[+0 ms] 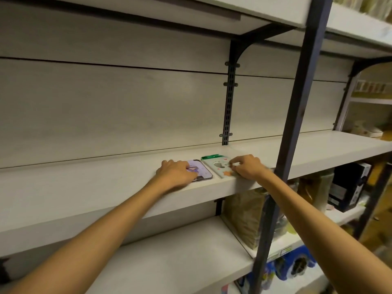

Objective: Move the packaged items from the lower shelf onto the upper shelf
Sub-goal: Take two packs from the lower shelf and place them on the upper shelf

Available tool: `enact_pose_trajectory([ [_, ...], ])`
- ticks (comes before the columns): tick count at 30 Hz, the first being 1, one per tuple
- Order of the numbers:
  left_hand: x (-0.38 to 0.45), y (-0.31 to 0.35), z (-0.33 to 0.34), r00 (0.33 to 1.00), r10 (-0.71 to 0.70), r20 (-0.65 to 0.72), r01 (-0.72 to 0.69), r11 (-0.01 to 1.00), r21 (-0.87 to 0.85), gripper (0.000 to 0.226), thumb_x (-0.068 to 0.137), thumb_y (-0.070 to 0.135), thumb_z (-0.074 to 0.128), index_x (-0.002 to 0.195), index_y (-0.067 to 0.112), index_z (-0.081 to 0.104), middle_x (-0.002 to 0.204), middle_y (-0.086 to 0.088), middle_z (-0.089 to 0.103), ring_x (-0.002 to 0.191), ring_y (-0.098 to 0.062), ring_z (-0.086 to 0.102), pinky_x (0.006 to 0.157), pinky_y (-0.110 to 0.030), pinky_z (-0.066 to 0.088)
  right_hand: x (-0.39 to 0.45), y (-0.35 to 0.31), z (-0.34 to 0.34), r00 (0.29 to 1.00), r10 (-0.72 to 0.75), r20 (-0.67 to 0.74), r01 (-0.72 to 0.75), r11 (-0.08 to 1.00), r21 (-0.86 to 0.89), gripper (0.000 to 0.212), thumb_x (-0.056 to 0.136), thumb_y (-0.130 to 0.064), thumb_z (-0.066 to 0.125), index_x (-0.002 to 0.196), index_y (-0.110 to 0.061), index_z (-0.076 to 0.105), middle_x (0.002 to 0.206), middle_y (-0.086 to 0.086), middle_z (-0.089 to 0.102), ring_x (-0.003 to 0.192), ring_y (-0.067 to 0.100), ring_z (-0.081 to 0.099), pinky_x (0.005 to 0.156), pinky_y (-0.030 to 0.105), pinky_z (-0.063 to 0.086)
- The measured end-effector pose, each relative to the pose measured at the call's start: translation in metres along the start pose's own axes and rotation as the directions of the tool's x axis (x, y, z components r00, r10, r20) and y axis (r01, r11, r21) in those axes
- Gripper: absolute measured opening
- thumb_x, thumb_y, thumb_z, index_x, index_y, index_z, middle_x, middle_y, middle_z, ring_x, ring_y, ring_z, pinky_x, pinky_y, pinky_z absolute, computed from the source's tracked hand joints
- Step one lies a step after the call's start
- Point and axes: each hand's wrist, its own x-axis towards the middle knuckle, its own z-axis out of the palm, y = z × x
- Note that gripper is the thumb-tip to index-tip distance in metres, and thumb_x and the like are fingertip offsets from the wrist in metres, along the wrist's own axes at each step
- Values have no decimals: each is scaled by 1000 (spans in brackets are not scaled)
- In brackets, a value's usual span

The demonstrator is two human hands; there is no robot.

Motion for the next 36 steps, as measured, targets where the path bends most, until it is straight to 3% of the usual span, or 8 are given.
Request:
enact_pose_trajectory([
  [3, 0, 4, 3, 1000, 26, -13, -24, 995, 96, 49, 93, 57, 43, 136, 37, 56, 134, -10, 47, 131, -30, 34, 98, -41, 37, -2, 6, 3, 999, 12, -31, -12, 1000, -4, 36, 91, -46, 50, 123, -39, 64, 134, 8, 57, 118, 29, 47, 103, 44, 38],
  [10, -6, 6, 9, 995, 91, -48, -83, 985, 154, 47, 95, 56, 40, 125, 29, 64, 130, -2, 62, 119, -29, 50, 89, -40, 39, -10, 6, 7, 996, -5, -88, 6, 1000, 12, 49, 79, -48, 42, 120, -37, 67, 131, 6, 60, 117, 28, 47, 99, 43, 40],
  [17, -12, 8, 10, 992, 95, -84, -78, 980, 185, 46, 96, 53, 38, 124, 29, 65, 127, -2, 63, 118, -29, 51, 89, -40, 39, -21, 2, 7, 985, -46, -166, 45, 999, -10, 37, 92, -36, 49, 125, -30, 65, 129, 12, 55, 115, 30, 46, 96, 41, 43],
  [23, -14, 4, 2, 988, 119, -103, -105, 986, 130, 41, 92, 55, 49, 118, 29, 68, 119, 0, 68, 109, -27, 58, 81, -32, 42, -36, -7, 0, 980, -76, -185, 58, 993, -98, 45, 98, -48, 42, 130, -23, 61, 131, 12, 51, 116, 29, 49, 97, 44, 46],
  [26, -22, -3, -5, 969, 187, -162, -167, 977, 132, 39, 92, 52, 54, 122, 31, 66, 119, 1, 69, 106, -24, 60, 79, -31, 42, -46, -21, -1, 953, -176, -248, 125, 970, -208, 53, 98, -54, 36, 131, -21, 60, 130, 11, 53, 114, 28, 53, 94, 45, 46],
  [28, -31, -11, -10, 957, 213, -197, -190, 973, 132, 39, 94, 51, 53, 124, 31, 65, 124, 2, 67, 110, -24, 59, 86, -34, 42, -52, -35, 2, 925, -260, -278, 200, 953, -228, 53, 98, -54, 36, 130, -21, 61, 131, 10, 55, 116, 27, 53, 95, 44, 43],
  [33, -63, -45, -30, 946, 186, -265, -168, 982, 88, 35, 96, 50, 51, 126, 37, 62, 132, 7, 62, 121, -19, 54, 97, -36, 40, -75, -86, 13, 861, -441, -254, 431, 897, -96, 58, 88, -58, 42, 128, -22, 62, 121, 7, 64, 108, 27, 60, 89, 40, 48],
  [36, -92, -72, -45, 927, 134, -349, -133, 991, 26, 32, 95, 49, 54, 124, 37, 63, 129, 13, 62, 119, -13, 55, 98, -35, 43, -95, -125, 23, 805, -523, -281, 540, 842, -19, 49, 87, -52, 49, 124, -23, 65, 112, 3, 67, 102, 23, 61, 83, 37, 49],
])
